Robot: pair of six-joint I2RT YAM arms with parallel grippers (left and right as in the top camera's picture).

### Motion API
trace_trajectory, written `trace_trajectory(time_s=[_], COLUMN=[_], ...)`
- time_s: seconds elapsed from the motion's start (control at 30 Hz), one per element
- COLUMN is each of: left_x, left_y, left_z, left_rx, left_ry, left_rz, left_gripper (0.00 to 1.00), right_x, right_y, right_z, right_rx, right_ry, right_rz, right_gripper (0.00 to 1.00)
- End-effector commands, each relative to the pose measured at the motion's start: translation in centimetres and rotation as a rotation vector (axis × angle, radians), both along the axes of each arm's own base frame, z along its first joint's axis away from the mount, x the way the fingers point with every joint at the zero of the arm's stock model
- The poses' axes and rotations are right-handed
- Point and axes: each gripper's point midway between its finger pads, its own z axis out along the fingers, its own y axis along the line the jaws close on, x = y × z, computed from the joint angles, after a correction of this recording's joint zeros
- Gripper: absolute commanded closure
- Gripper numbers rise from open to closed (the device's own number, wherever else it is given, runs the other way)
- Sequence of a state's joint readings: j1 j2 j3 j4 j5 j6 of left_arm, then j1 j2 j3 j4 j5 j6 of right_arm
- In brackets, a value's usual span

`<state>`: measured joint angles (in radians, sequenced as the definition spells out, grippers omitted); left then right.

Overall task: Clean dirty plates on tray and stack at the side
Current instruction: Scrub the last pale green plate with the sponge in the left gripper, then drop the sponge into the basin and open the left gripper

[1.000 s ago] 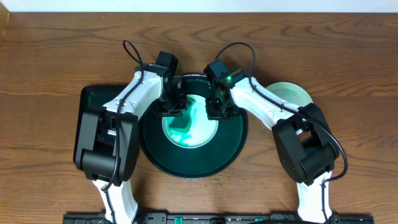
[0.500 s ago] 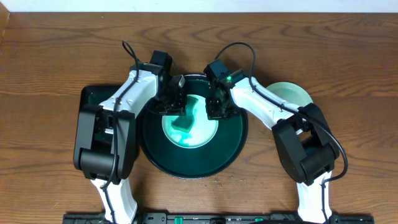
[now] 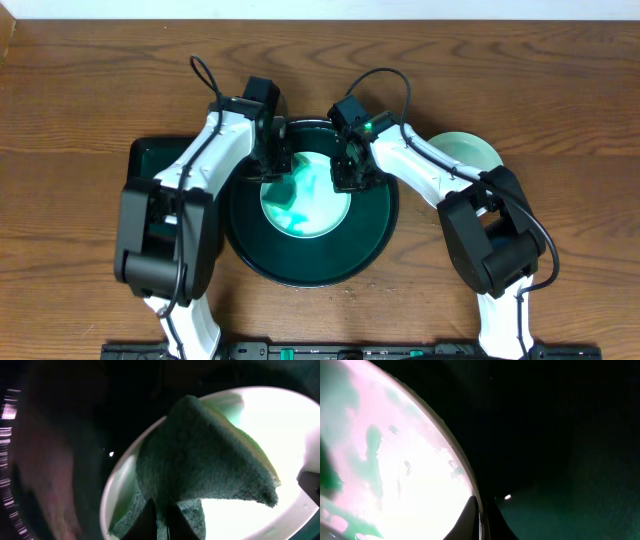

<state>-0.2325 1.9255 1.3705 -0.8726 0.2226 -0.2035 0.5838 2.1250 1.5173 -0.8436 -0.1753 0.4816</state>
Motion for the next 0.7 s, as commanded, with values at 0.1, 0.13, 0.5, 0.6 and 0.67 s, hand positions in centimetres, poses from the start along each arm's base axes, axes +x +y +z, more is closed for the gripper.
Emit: trace_trajectory(time_s=[0.1,0.13,0.5,0.6,0.67], left_x=[1.8,1.9,0.8,0.7,1.0], left_y=[3.1,3.4,6.2,5.5,4.5], left_z=[6.1,6.7,7.6,7.6,7.7], left_rx=[0.064,0.061,0.073,0.036,0.004], left_ry=[-0.181,-0.196,-0.165,-0.161,-0.169], left_rz=[0.078,0.086,0.157,0.149,0.130], left_gripper=[0.93,0.93,0.93,0.93,0.93], right_x=[0.3,0.3,0.3,0.3,0.3], right_y=[-0.1,-0.1,-0.1,0.0,0.0], right_z=[0.1,0.1,0.1,0.1,0.1], right_rx=[-0.018,-0.018,-0.018,-0.018,-0.016], right_ry=[-0.025,-0.025,-0.025,-0.026,-0.028], right_rz=[0.010,0.010,0.011,0.011,0.010], right_gripper=[0.99,0.99,0.99,0.99,0.99])
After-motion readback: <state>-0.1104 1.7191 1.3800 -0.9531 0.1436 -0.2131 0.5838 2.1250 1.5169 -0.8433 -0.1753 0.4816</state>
